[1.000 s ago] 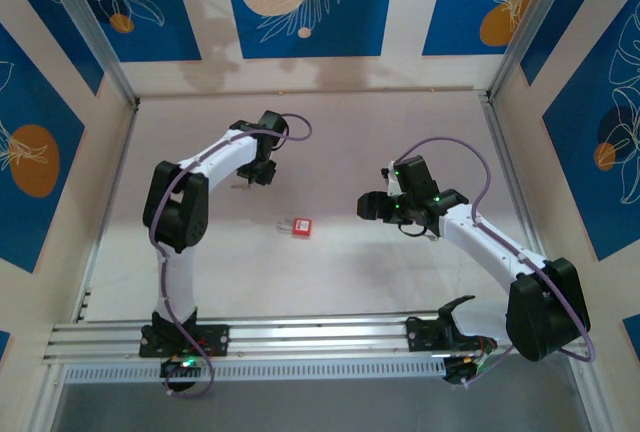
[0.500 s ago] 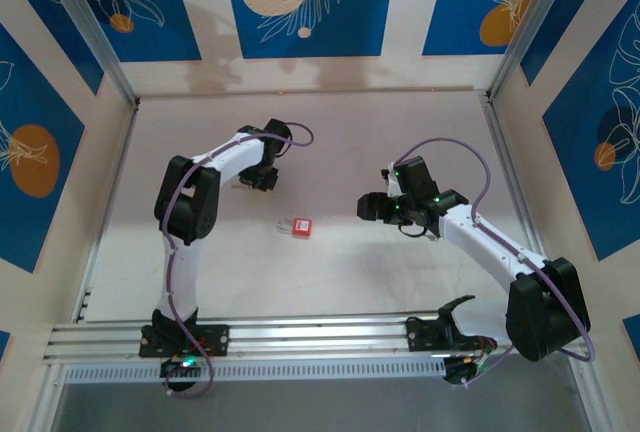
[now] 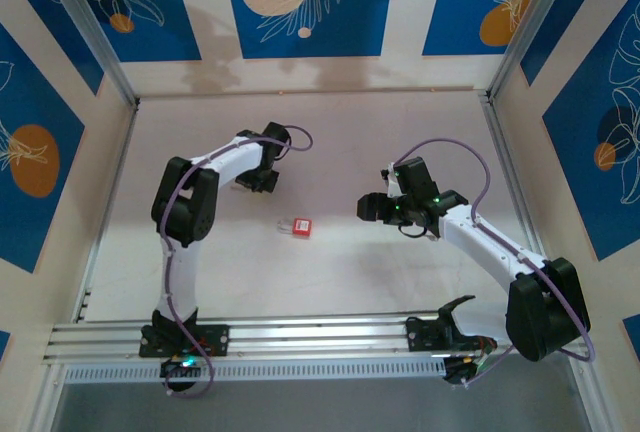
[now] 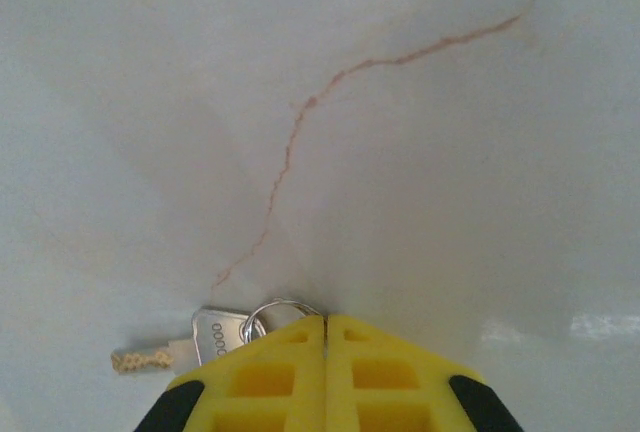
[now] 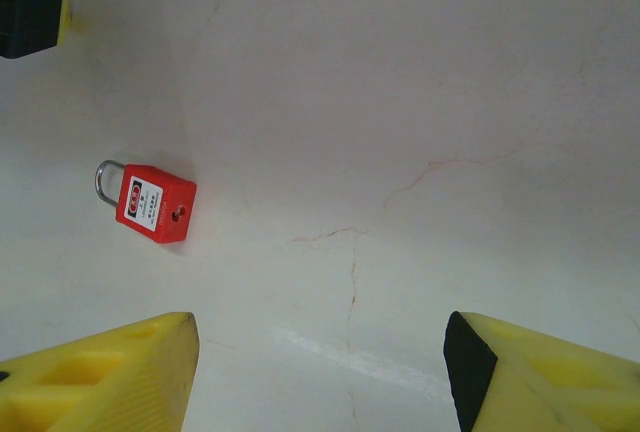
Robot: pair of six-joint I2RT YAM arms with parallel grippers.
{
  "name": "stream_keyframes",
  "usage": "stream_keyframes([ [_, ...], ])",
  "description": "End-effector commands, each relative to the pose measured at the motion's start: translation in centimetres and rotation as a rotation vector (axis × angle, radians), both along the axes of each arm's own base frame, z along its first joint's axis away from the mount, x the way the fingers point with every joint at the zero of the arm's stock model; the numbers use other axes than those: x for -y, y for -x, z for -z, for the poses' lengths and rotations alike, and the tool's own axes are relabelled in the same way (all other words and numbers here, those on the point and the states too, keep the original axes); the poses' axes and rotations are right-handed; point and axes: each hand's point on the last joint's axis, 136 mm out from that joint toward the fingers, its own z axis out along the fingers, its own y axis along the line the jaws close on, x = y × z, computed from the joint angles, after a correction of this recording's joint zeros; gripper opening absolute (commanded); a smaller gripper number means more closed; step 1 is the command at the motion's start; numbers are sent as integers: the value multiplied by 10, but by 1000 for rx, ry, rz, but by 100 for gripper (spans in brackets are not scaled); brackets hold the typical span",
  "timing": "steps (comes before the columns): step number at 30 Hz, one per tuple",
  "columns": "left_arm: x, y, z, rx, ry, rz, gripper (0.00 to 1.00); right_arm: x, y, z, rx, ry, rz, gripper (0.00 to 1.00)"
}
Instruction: Unlock with the key
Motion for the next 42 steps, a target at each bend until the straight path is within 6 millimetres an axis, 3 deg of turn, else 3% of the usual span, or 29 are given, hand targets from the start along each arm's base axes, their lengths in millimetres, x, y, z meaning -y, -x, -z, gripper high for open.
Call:
stream_keyframes([
  [1,-9,7,-5,-20,-1,-9,0,-5,3,2,-14,-21,-23,68],
  [9,30,12,-47,46,138,27,0,-9,1,3,-16,-23,-28,68],
  [13,50,22,-47,29,201,25,0,-11,0,3,-16,-21,-32,67],
  [15,45,22,-45,34,195,8,0,-12,1,1,-14,-19,-37,67],
  [17,26,17,-44,54,176,-27,25,-12,2,1,-14,-15,-41,68],
  [20,-6,10,-39,35,230,-107,44,-11,3,-1,-9,-4,-45,70],
  [24,-34,2,-30,24,317,-197,54,-7,4,-4,4,4,-39,73],
  [31,-26,5,-3,-58,428,-206,57,-9,3,-8,9,1,-40,74],
  [42,14,38,2,-99,620,-240,54,-10,2,0,-10,-3,-38,73],
])
